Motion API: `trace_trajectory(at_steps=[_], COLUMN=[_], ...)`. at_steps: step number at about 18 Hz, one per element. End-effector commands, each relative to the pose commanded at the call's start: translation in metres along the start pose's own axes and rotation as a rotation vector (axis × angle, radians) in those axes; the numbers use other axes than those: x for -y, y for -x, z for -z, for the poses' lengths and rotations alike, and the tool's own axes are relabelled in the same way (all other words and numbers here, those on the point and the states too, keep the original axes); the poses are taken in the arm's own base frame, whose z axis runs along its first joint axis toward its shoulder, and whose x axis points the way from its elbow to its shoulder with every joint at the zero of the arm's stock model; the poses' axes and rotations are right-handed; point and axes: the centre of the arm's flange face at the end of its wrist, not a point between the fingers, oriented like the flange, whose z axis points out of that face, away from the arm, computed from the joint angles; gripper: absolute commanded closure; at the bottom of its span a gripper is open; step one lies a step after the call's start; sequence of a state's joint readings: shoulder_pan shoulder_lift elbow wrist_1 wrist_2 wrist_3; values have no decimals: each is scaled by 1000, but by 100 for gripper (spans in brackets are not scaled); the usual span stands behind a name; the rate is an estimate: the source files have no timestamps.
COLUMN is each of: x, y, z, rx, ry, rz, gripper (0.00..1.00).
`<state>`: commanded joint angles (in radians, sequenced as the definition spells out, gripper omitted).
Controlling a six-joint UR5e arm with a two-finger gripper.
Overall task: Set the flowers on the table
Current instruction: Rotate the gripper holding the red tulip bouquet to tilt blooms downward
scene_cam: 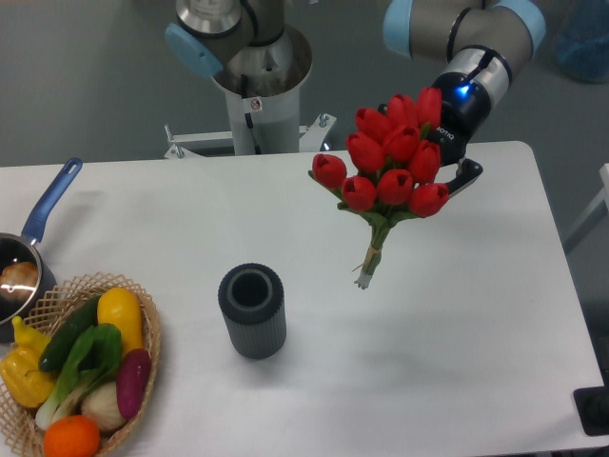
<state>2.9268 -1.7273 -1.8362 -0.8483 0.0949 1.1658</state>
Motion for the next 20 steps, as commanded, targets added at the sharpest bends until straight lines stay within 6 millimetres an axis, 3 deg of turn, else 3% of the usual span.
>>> trace_trajectory(at_steps=[11, 13, 16, 20], x=[3, -3, -22, -40], y=[-10, -7, -7, 0], z=[5, 9, -6, -7], rx=[161, 202, 183, 209], ry=[353, 449, 573, 714], rz=[-83, -106, -175, -183], gripper=[47, 46, 46, 46])
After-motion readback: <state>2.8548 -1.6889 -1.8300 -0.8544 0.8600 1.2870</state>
